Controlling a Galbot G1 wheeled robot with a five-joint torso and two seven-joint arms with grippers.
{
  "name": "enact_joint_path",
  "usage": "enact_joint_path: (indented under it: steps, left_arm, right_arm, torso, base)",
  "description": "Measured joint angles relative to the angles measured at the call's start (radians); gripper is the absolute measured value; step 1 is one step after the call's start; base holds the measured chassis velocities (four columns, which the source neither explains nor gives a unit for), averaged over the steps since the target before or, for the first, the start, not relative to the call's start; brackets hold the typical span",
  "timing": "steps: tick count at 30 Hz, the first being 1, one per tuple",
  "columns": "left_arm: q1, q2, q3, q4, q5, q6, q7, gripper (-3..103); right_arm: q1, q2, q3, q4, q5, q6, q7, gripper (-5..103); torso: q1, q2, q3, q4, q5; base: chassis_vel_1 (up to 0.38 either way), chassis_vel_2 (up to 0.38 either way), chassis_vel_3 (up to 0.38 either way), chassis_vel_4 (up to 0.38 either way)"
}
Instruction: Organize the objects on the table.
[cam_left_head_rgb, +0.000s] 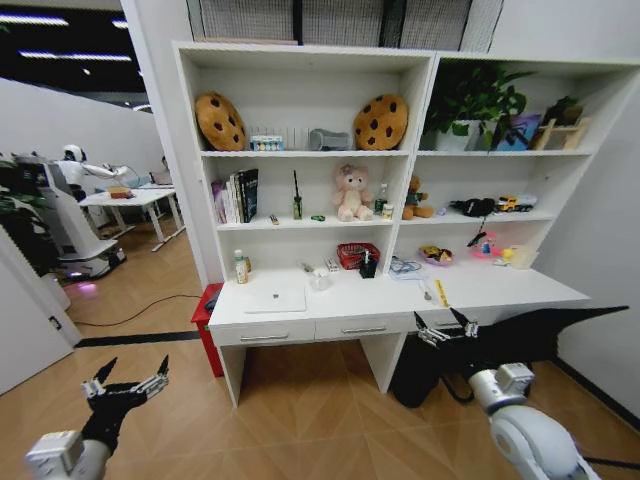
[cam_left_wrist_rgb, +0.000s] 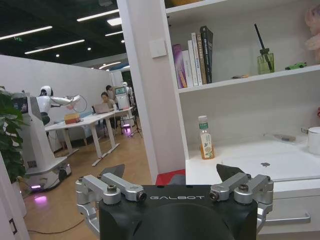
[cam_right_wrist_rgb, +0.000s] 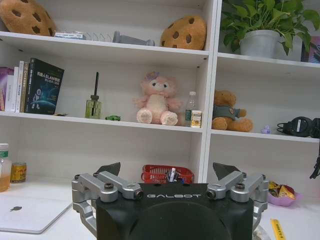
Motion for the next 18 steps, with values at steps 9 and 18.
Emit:
enact_joint_path:
  steps: [9, 18]
  left_arm:
    - [0.000, 0.000, 0.000, 0.000, 0.000, 0.000, 0.000, 100]
    - [0.000, 0.000, 0.000, 0.000, 0.000, 0.000, 0.000, 100]
  right_arm:
    - [0.000, 0.000, 0.000, 0.000, 0.000, 0.000, 0.000, 100]
    - [0.000, 0.000, 0.000, 0.000, 0.000, 0.000, 0.000, 100]
  torso:
    - [0.000, 0.000, 0.000, -0.0001, -0.0001]
    - [0.000, 0.000, 0.000, 0.0006, -0.0001]
  base:
    - [0.000, 0.000, 0.000, 0.000]
    - [0.021, 0.029, 0.028, 0.020]
